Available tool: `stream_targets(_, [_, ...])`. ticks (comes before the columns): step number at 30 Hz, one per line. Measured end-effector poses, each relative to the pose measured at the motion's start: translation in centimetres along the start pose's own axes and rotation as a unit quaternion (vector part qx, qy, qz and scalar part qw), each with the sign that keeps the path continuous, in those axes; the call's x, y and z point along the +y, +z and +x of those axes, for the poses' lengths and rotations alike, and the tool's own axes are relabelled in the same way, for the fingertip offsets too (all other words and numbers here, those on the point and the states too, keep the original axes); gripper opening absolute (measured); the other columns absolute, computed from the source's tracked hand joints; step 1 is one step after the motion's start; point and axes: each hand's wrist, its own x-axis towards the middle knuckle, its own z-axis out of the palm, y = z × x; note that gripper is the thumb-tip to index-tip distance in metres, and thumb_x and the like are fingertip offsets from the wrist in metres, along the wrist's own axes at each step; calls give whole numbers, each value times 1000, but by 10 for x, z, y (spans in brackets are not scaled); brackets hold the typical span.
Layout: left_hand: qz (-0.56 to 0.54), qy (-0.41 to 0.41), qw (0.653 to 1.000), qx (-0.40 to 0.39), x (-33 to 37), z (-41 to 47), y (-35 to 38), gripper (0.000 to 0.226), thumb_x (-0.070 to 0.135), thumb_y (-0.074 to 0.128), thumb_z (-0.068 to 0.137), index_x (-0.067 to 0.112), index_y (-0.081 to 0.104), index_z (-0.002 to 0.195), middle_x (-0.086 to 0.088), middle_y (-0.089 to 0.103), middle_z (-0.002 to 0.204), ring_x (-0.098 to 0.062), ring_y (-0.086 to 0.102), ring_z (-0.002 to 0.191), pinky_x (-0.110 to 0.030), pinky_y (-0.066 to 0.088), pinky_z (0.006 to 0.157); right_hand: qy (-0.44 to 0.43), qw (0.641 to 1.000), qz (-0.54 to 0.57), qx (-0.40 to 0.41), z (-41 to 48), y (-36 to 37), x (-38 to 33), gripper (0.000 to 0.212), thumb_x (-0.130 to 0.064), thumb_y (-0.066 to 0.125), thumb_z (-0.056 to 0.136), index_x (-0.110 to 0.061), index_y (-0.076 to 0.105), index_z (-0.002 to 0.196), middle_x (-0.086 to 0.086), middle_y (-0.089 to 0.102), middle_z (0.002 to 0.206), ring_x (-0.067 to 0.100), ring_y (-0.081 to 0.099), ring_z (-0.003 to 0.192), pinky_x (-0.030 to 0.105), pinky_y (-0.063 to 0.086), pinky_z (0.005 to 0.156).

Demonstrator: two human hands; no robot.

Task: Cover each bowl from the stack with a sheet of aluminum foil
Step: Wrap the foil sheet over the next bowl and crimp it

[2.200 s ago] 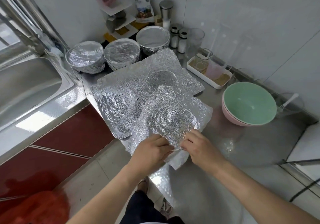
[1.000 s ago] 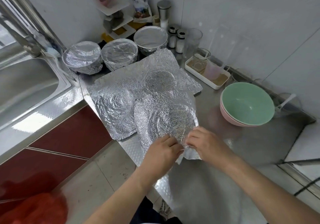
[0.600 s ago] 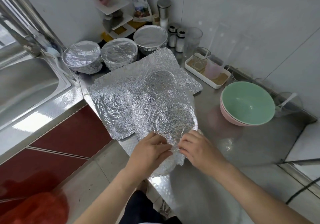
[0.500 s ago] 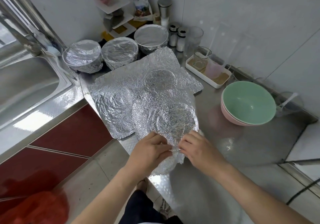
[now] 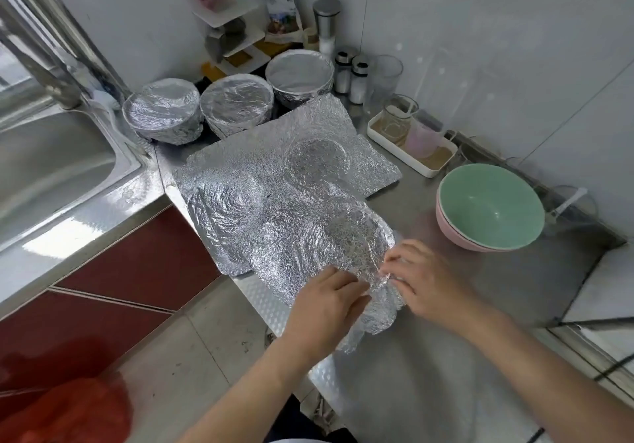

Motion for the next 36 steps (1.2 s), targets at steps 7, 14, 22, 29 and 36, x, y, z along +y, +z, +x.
stream_targets(7, [109, -82, 983, -127, -19, 16, -12, 57, 56, 20, 100, 31, 26, 151, -1, 17, 161, -24, 12, 149, -47, 11, 120, 108, 992, 14, 67, 5, 22, -32, 33, -33, 46, 91, -16, 67, 108, -1, 61, 117, 21, 53, 110, 39, 49, 91])
stream_targets(14, [152, -128, 958, -209, -33, 14, -16, 68, 68, -7, 91, 39, -5, 153, 0, -15, 161, -20, -23, 146, -47, -12, 119, 140, 990, -11, 0, 0, 43, -33, 46, -37, 33, 97, -15, 58, 130, 0, 49, 143, 21, 43, 135, 45, 47, 97])
stream_targets(22, [30, 32, 995, -87, -33, -6, -26, 43, 51, 44, 97, 23, 65, 121, -4, 61, 127, -24, 52, 119, -39, 51, 94, 83, 994, 46, 51, 1, 22, -34, 34, -44, 49, 89, -23, 70, 104, -7, 62, 109, 16, 53, 106, 37, 47, 84])
stream_targets(29, [33, 73, 997, -15, -38, -16, -21, 25, 40, 58, 92, 22, 75, 96, 3, 64, 91, -17, 56, 83, -29, 49, 66, 18, 995, 87, 44, -9, 37, -39, 19, -33, 65, 83, -15, 71, 86, -6, 60, 85, 8, 44, 84, 18, 38, 78])
stream_targets(36, [68, 120, 990, 8, -33, -15, -15, 20, 28, 60, 94, 15, 74, 86, 3, 64, 82, -19, 57, 72, -30, 48, 61, -39, 998, -28, 41, -6, 40, -35, 12, -15, 72, 82, -16, 60, 79, -4, 56, 85, 19, 47, 82, 32, 45, 71])
